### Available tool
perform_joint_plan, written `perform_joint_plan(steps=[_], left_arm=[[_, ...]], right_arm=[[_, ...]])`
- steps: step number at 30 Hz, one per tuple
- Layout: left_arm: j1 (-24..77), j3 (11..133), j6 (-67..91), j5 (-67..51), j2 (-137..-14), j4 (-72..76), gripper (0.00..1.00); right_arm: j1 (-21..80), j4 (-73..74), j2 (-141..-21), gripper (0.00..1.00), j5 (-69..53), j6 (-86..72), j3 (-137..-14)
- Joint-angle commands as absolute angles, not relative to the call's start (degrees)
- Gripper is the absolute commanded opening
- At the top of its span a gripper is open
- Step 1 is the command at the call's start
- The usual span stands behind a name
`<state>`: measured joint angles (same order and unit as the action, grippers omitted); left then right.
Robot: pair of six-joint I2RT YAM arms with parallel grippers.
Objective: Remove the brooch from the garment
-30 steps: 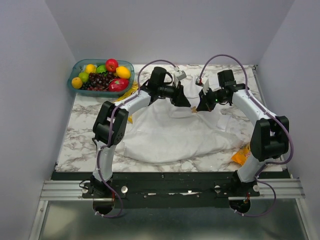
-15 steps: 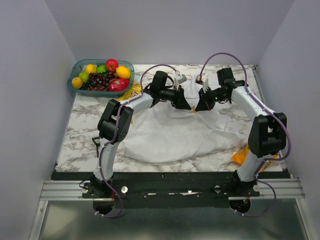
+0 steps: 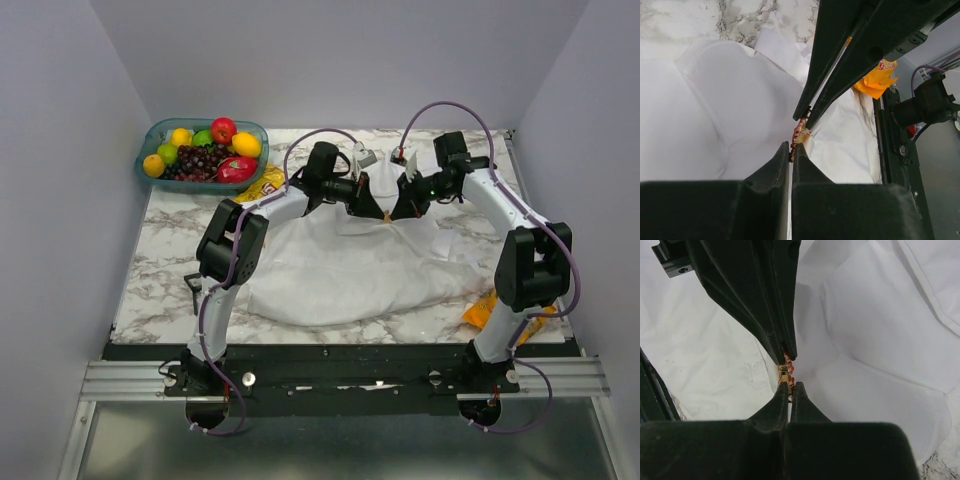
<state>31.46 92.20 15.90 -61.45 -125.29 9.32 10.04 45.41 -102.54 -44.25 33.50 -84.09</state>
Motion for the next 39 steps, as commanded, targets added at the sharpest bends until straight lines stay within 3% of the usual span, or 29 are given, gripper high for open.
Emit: perform_joint_plan(steps=[1,3,6,13,18,25,30,39], left_arm=[[31.73,93.43,15.21,-63.72,-126.39,9.49,0.03],[31.73,93.34,15.29,-63.81,-126.3,9.67,0.0],[31.64,92.82,15.73,-63.2,-125.86,10.11,0.0],[30.15,87.63,23.28,-61.7,-124.72,20.28,0.0],[30.15,85.08,31.45,-61.79,-127.08,29.52,0.0],[30.15,83.24,39.19,-62.14,-129.37,38.83,0.0],[30.15,83.23,40.96,-62.49,-130.25,39.55,0.0],[30.23,83.93,39.2,-63.1,-130.17,38.24,0.0]], right_arm=[[9.84,46.58,-103.8,0.01,-45.62,33.22,-85.87],[9.84,46.58,-103.89,0.03,-45.09,33.14,-85.69],[9.58,46.67,-103.89,0.23,-42.81,31.38,-85.7],[2.64,46.93,-104.76,0.52,-49.03,23.21,-82.44],[1.85,51.32,-107.14,0.56,-57.29,25.14,-83.93],[1.93,50.45,-110.12,0.59,-57.92,25.31,-84.11],[2.28,49.92,-112.15,0.63,-59.76,24.43,-85.95],[2.64,48.51,-115.05,0.6,-60.03,21.53,-86.92]])
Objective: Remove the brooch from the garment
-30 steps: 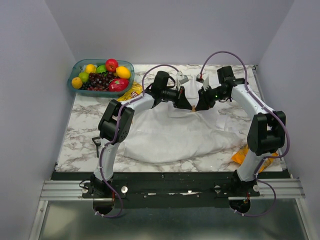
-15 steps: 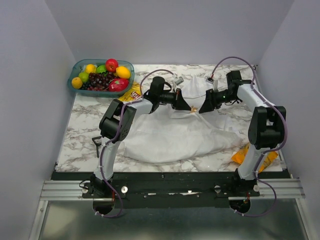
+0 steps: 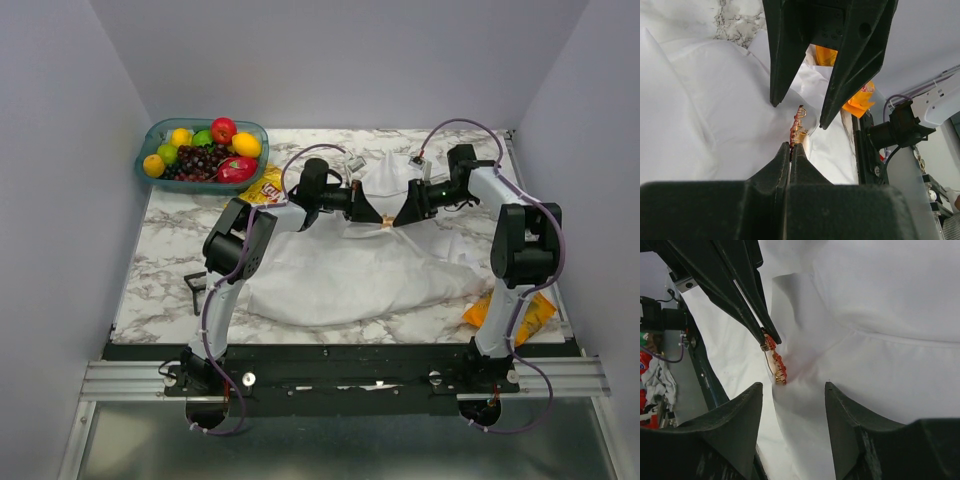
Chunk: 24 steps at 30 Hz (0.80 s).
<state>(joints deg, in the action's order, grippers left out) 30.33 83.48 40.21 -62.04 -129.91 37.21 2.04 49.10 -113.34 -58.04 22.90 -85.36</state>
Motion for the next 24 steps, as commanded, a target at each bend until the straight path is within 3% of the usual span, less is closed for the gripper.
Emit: perform_joint_plan(steps=[1,7,24], left_arm=[[30.32,84.02,38.85,-63.11,-129.99,37.71,0.0],[30.23,84.2,39.02,-63.37,-130.25,37.79,0.0],[30.24,84.99,38.58,-63.11,-130.25,37.09,0.0]], right_arm=[[2.64,48.43,-115.22,0.6,-60.12,21.36,-87.1],[3.6,48.43,-115.4,0.64,-59.86,21.18,-87.71],[4.04,45.79,-117.33,0.61,-54.67,17.14,-87.89]])
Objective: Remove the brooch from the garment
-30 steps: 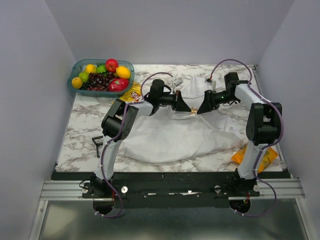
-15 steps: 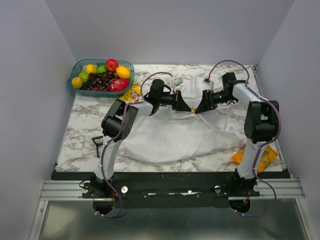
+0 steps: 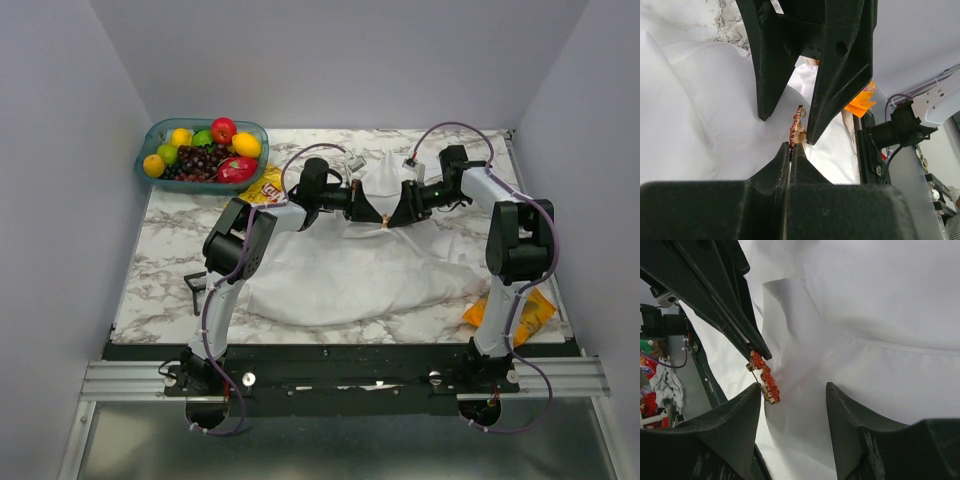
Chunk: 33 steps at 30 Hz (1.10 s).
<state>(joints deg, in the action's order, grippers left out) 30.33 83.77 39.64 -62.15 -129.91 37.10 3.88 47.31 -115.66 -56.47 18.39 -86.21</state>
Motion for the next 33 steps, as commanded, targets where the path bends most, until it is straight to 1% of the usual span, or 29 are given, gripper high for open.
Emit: perform_joint_plan(steps=[1,15,21,26,29,33], left_arm=[[30.32,85.08,38.58,-63.11,-130.25,37.09,0.0],[31.9,85.78,34.72,-63.46,-128.94,34.98,0.0],[32.87,87.01,29.54,-61.35,-128.32,28.57,0.0],[32.96,88.5,25.41,-58.19,-128.06,21.36,0.0],[33.05,88.51,24.0,-56.69,-127.79,19.25,0.0],[32.7,87.72,23.47,-56.08,-127.27,18.55,0.0]], right_arm=[[4.13,45.79,-117.42,0.61,-54.58,17.14,-87.89],[4.31,43.24,-119.09,0.62,-47.47,12.22,-87.8],[5.88,42.98,-119.62,0.62,-42.82,11.08,-88.86],[7.73,42.98,-119.97,0.66,-38.15,10.55,-89.91],[8.09,43.07,-119.71,0.66,-38.23,10.46,-90.26],[8.09,46.04,-117.69,0.7,-37.97,13.52,-90.79]])
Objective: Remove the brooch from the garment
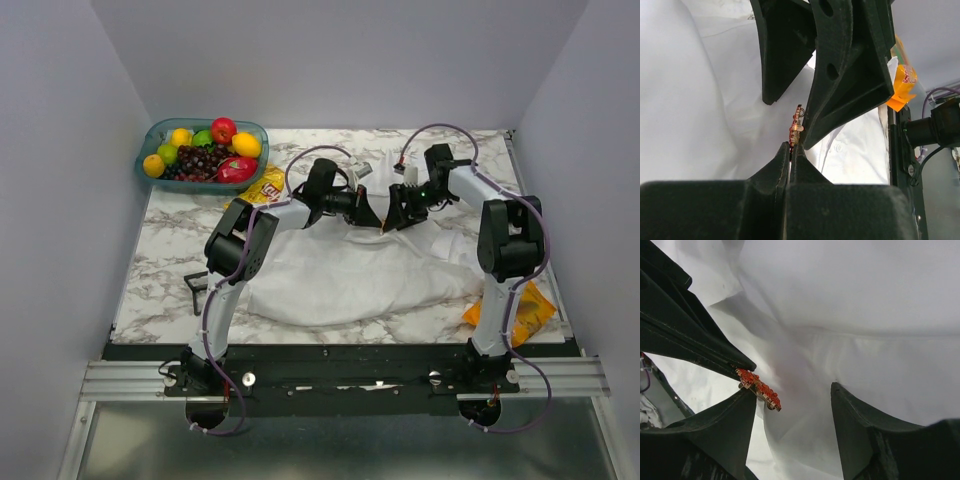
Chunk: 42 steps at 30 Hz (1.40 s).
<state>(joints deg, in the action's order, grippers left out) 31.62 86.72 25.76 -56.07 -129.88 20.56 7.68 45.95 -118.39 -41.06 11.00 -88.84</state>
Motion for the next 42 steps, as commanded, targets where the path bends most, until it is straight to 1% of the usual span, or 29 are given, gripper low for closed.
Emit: perform_joint_plan(steps=[1,3,4,6,7,11,13,16,20,21,23,25,27,31,36,42], left_arm=[[32.43,87.54,22.51,-55.99,-126.92,17.67,0.0],[31.91,87.28,21.02,-55.9,-126.3,16.44,0.0],[31.56,87.28,19.0,-55.81,-125.52,14.7,0.0],[31.2,87.54,16.19,-55.64,-124.72,12.58,0.0],[31.03,87.89,15.04,-55.63,-124.28,10.05,0.0],[30.76,90.44,6.97,-53.97,-123.31,3.52,0.0],[30.76,90.62,5.98,-52.48,-122.7,2.82,0.0],[30.85,90.09,4.75,-49.75,-121.65,2.9,0.0],[31.81,88.51,1.41,-46.76,-119.89,2.99,0.0],[32.16,88.07,1.15,-46.41,-119.62,2.99,0.0],[32.69,87.98,1.4,-46.32,-119.18,3.25,0.0],[32.96,88.42,1.93,-47.01,-119.18,2.82,0.0],[32.96,89.38,3.34,-48.25,-119.44,1.94,0.0],[32.87,89.82,4.39,-52.99,-119.36,-1.04,0.0],[32.78,89.38,6.23,-56.24,-119.09,-2.37,0.0],[32.78,88.69,10.1,-58.53,-119.44,1.39,0.0]], right_arm=[[8.0,47.62,-117.08,0.72,-39.45,15.19,-91.23],[7.39,53.14,-115.14,0.74,-41.82,20.36,-93.51],[7.03,54.39,-114.35,0.75,-45.23,22.04,-93.95],[5.46,56.85,-111.55,0.77,-48.24,25.12,-94.31],[5.1,57.56,-110.75,0.77,-50.95,26.01,-94.48],[3.61,58.36,-108.55,0.77,-54.57,27.33,-94.4],[3.69,57.22,-108.02,0.76,-54.49,27.07,-93.17],[3.6,54.41,-107.23,0.75,-50.12,25.14,-90.8],[3.52,53.26,-105.56,0.73,-48.08,25.31,-88.07],[3.52,53.17,-105.47,0.73,-48.08,25.75,-87.46],[3.6,52.82,-105.64,0.69,-47.55,25.66,-85.88],[3.6,52.56,-105.82,0.62,-47.9,26.54,-85.17],[3.52,50.47,-105.82,0.61,-47.81,26.89,-83.94],[3.52,47.73,-106.61,0.62,-53.15,28.21,-83.76],[3.51,45.35,-108.1,0.63,-56.07,27.42,-84.11],[3.43,44.91,-108.54,0.62,-58.35,28.74,-82.88]])
